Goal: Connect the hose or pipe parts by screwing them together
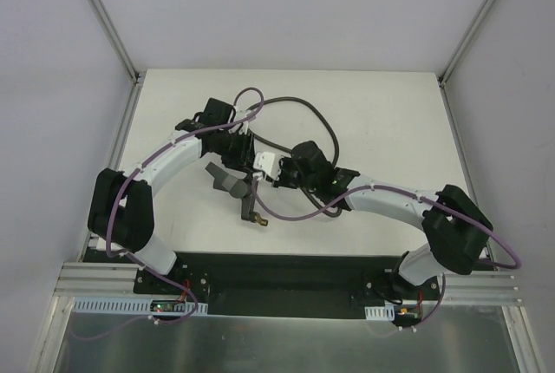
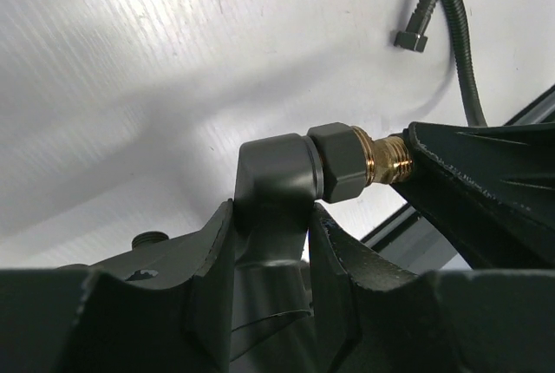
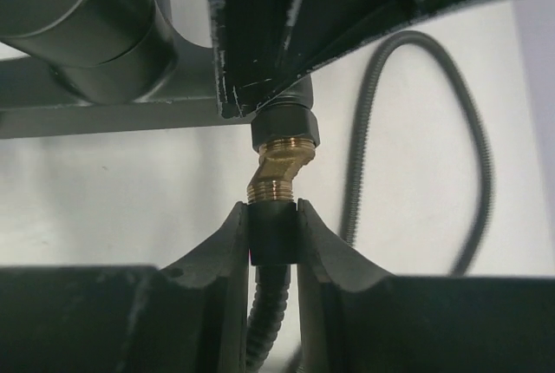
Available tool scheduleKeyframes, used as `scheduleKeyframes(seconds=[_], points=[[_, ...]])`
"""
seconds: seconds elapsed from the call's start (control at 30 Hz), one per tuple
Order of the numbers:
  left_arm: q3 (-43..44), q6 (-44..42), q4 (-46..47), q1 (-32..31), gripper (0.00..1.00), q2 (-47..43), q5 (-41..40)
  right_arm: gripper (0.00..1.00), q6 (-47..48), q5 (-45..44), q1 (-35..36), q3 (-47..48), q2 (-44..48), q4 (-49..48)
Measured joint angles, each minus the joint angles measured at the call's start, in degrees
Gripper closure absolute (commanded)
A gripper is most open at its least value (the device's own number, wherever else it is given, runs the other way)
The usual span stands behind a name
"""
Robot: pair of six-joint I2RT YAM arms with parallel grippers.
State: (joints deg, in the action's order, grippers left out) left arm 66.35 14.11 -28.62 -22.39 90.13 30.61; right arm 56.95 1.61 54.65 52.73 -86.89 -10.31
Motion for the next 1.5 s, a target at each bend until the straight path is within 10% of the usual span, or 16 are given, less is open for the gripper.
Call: scheduleKeyframes(seconds=[0.67,0.87,1.1,1.5], points=[[-10.99,0.48,15.96,-0.09,1.00,-10.10,-6.69,0.97,-76.81,29.07,-18.34,-6.03,-8.13,-34.23],[-11.56,1.11,16.81,-0.07,1.00,-10.54,-9.29,0.58,-97.11,29.94,-20.20,-8.79,-15.19,-49.92],[-11.13,1.09,15.85,-0.90,1.00,-10.51,-6.29,0.15,-89.05,28.85,-20.70,-11.15,-5.55,-40.72],[-3.93,-0.13,6.29,-0.92,1.00,-4.44,-3.74,0.20,-23.80,13.40,-4.74,-9.73,17.22,-14.05]])
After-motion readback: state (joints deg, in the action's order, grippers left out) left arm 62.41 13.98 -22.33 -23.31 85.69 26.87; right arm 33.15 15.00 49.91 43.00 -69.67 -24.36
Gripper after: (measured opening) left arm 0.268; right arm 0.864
